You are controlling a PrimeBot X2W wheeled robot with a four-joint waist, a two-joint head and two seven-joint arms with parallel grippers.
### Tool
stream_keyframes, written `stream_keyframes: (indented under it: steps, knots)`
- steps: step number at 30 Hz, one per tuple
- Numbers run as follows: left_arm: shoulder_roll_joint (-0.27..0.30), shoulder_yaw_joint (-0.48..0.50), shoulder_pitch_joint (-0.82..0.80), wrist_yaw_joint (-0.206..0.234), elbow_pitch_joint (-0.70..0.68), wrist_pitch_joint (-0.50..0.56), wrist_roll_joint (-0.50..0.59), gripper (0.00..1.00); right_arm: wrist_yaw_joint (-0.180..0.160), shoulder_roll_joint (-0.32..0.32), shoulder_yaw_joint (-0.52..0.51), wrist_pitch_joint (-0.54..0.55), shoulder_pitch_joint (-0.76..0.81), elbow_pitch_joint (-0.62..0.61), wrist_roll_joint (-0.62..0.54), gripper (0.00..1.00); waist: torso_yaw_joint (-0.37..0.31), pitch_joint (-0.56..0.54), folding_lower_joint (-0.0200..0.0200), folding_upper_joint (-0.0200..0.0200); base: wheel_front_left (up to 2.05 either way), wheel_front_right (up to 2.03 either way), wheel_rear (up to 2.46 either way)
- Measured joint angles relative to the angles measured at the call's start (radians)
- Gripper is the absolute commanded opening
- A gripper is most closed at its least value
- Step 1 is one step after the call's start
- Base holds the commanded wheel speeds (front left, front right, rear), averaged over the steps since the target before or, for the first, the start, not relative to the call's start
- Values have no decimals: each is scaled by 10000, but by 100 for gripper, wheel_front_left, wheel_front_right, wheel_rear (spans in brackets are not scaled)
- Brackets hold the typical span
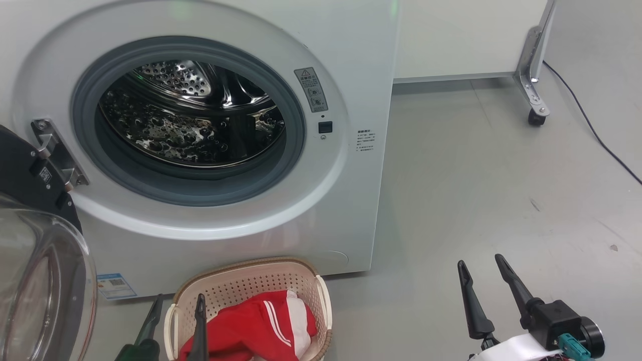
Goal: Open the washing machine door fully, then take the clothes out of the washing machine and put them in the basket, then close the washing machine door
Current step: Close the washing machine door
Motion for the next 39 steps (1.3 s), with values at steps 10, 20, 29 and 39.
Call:
stream_keyframes:
  steps: [10, 20, 29, 39]
  knots:
    - [4, 23, 95, 58, -174, 127, 102, 100, -2, -19, -2, 2, 1, -56, 0, 100, 55, -32, 0, 0, -33, 33, 0]
    - [6, 19, 220, 81, -339, 205, 173, 100, -2, -29, 15, 46, 2, -94, 0, 100, 65, -58, 0, 0, -71, 71, 0]
    - [6, 8, 235, 81, -445, 301, 207, 100, -2, -40, 13, 46, 3, -105, 2, 100, 79, -75, 0, 0, -103, 103, 0]
    - [8, -65, 254, 82, -642, 376, 245, 100, -4, -50, 15, 104, 6, -115, 2, 100, 109, -80, 0, 0, -109, 109, 0]
